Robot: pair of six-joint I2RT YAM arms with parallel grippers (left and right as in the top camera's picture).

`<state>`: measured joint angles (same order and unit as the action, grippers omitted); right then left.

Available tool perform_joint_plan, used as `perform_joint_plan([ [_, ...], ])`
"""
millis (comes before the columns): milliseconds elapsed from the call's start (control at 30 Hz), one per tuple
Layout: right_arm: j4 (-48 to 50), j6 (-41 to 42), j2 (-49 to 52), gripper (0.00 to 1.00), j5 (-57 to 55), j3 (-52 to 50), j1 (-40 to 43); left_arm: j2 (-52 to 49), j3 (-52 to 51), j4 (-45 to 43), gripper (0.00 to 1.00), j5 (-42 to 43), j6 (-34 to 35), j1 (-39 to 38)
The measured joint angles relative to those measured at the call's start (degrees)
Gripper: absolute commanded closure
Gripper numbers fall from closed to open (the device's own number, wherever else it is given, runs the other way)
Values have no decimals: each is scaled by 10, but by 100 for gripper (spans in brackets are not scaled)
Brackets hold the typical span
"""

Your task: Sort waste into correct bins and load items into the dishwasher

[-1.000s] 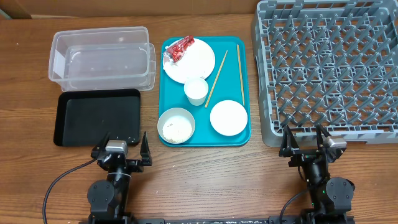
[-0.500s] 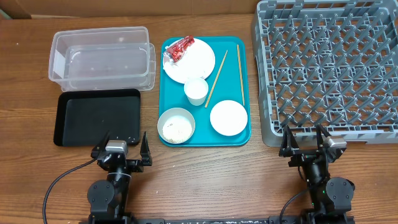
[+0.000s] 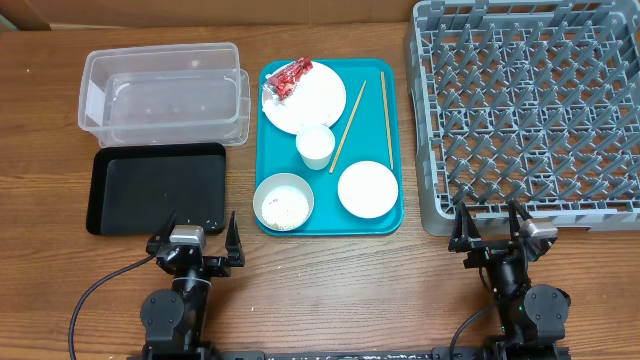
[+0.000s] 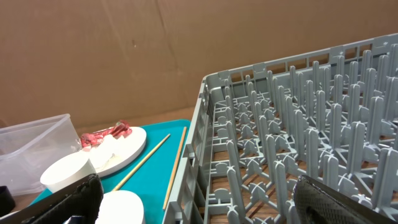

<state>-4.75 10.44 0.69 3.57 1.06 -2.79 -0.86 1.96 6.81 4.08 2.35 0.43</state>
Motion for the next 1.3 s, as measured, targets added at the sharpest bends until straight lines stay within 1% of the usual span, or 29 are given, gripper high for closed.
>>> perform_joint_plan([
  [633, 8, 0, 0, 0, 0, 0, 0, 0, 0, -3, 0, 0, 0, 0],
  [833, 26, 0, 0, 0, 0, 0, 0, 0, 0, -26, 0, 22, 0, 0],
  [933, 22, -6, 0, 0, 0, 1, 0, 0, 0, -46, 0, 40, 0, 0],
  [1033, 10, -17, 0, 0, 0, 12, 0, 0, 4, -45, 0, 47, 0, 0],
  [1167, 8, -26, 2, 0, 0, 49, 0, -10, 47, -18, 0, 52, 0, 0],
  [1300, -4, -29, 32, 0, 5, 95, 0, -65, 117, -7, 0, 55, 0, 0],
])
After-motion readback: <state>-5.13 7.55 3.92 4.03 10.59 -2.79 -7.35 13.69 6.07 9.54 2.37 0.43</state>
